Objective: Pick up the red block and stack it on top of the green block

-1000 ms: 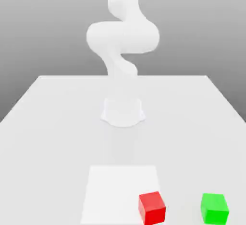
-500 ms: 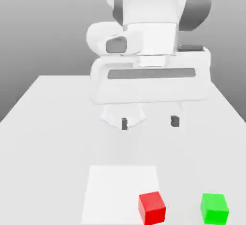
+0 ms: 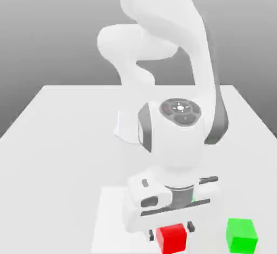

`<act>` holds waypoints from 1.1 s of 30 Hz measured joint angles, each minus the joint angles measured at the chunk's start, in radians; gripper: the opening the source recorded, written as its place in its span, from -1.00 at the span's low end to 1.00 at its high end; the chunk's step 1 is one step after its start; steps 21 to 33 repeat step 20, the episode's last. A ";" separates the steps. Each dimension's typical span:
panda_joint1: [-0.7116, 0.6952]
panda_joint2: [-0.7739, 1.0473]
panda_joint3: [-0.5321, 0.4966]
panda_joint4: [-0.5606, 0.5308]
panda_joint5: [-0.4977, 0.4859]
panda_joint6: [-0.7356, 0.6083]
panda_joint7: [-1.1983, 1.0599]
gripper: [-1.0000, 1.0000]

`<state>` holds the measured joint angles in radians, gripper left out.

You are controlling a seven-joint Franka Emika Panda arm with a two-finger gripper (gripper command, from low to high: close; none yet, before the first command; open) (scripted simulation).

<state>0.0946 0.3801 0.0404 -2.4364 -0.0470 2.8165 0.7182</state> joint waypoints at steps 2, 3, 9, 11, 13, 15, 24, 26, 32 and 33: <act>0.000 0.000 0.000 0.000 -0.001 0.000 0.001 -1.00; 0.001 0.016 -0.001 0.002 -0.003 0.013 0.002 -1.00; -0.003 -0.144 0.020 -0.017 0.016 -0.127 -0.018 -1.00; 0.043 -0.160 0.072 0.019 0.002 -0.182 -0.049 -1.00; 0.091 -0.164 0.122 0.056 -0.015 -0.224 -0.078 -1.00; 0.132 -0.114 0.147 0.090 -0.048 -0.211 -0.085 -1.00; 0.159 -0.024 0.135 0.104 -0.089 -0.137 -0.065 1.00; 0.159 -0.024 0.135 0.104 -0.089 -0.137 -0.065 1.00; 0.159 -0.024 0.135 0.104 -0.089 -0.137 -0.065 1.00; 0.159 -0.024 0.135 0.104 -0.089 -0.137 -0.065 1.00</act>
